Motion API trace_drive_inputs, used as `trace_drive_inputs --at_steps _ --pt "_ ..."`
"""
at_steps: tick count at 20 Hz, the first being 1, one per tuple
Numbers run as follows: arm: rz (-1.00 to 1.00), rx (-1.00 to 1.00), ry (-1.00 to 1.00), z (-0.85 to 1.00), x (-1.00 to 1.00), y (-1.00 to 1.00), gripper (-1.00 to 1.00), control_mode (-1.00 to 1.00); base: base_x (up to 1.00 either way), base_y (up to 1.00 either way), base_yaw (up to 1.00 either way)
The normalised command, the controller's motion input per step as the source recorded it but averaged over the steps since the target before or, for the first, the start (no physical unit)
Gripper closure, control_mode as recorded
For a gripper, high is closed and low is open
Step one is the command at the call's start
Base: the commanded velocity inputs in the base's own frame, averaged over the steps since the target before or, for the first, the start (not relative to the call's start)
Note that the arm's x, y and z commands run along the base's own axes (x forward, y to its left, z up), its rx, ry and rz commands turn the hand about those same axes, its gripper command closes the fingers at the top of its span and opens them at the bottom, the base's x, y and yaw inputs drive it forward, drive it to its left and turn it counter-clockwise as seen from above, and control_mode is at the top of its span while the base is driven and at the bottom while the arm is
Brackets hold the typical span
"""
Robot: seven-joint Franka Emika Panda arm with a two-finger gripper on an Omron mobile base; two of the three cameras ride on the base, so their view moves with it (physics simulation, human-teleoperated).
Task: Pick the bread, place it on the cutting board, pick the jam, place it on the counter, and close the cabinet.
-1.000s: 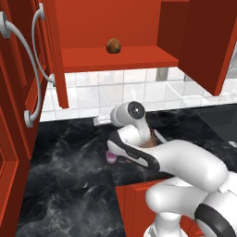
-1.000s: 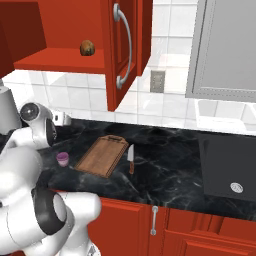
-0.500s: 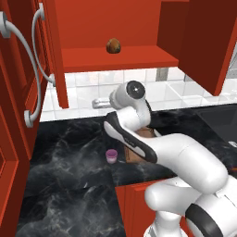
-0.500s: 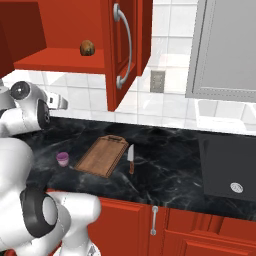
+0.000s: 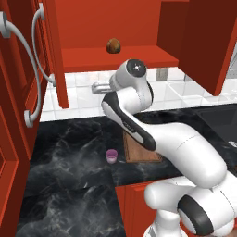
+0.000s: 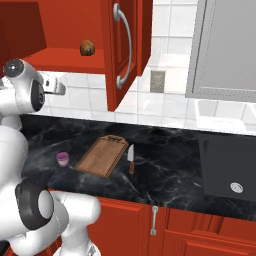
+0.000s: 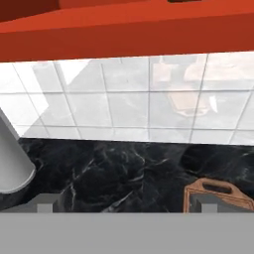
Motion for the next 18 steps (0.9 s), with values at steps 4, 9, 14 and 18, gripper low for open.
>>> trace_drive_inputs --at_steps 4,9,14,18 --pt "0.0 0.0 0.06 0.46 0.0 -0.06 -1.0 -1.0 0.0 0.0 0.0" --pt "0.0 0.0 0.02 0.32 0.0 -0.12 -1.0 -1.0 0.0 0.0 0.0" --pt "0.0 0.0 0.0 0.11 0.0 -0.17 -1.0 -1.0 0.0 0.0 0.0" --pt "0.0 0.0 0.0 0.06 0.0 -0.24 -1.0 -1.0 0.0 0.0 0.0"
